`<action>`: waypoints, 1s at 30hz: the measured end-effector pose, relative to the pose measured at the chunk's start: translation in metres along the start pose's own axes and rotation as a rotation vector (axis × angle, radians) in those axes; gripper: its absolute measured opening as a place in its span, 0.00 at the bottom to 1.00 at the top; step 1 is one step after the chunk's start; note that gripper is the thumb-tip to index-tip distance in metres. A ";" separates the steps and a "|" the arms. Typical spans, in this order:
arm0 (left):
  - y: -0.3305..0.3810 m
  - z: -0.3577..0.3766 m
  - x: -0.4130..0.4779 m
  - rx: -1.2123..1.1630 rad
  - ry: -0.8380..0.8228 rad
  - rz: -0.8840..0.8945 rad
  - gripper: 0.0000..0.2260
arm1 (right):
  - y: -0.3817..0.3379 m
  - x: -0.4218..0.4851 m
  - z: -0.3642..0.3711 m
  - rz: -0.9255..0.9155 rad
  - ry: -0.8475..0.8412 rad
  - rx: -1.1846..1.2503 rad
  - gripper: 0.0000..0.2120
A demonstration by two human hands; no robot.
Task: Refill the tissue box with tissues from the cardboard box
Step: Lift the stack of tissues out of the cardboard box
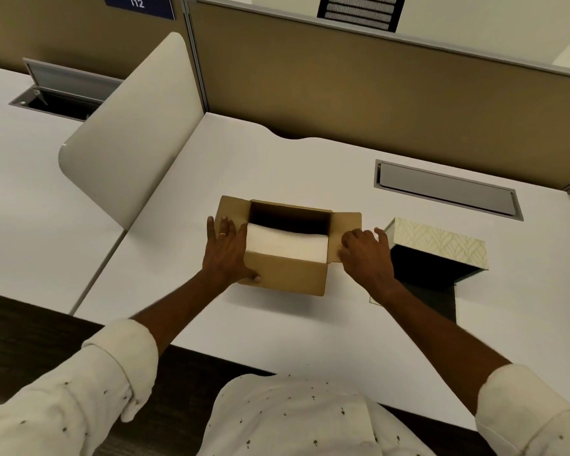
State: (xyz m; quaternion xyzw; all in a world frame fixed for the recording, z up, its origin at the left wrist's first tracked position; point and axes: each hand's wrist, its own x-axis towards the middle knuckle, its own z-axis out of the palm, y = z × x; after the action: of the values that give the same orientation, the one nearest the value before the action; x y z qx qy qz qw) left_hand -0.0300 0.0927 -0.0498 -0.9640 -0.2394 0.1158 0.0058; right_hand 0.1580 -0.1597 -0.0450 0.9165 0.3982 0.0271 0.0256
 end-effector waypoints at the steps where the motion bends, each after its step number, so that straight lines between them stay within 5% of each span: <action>1: 0.000 0.001 0.001 -0.088 -0.031 -0.010 0.62 | -0.002 -0.001 0.003 -0.007 -0.054 0.022 0.13; 6: 0.004 0.006 -0.001 -0.606 -0.220 -0.047 0.64 | -0.016 -0.006 0.010 0.189 -0.222 0.588 0.26; 11: 0.021 0.019 -0.011 -0.775 -0.184 -0.056 0.63 | -0.031 -0.010 0.015 0.373 -0.228 0.818 0.36; 23: 0.021 0.011 -0.015 -0.661 -0.137 0.005 0.65 | -0.032 -0.019 0.017 0.238 -0.333 0.636 0.37; 30: 0.022 0.004 -0.011 -0.383 -0.217 0.028 0.56 | -0.020 0.002 -0.001 -0.010 -0.131 0.333 0.31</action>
State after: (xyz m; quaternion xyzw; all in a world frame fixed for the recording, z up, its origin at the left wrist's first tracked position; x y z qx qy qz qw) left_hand -0.0304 0.0677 -0.0531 -0.9325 -0.2431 0.1711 -0.2050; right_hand 0.1445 -0.1443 -0.0453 0.9059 0.3992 -0.0991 -0.1005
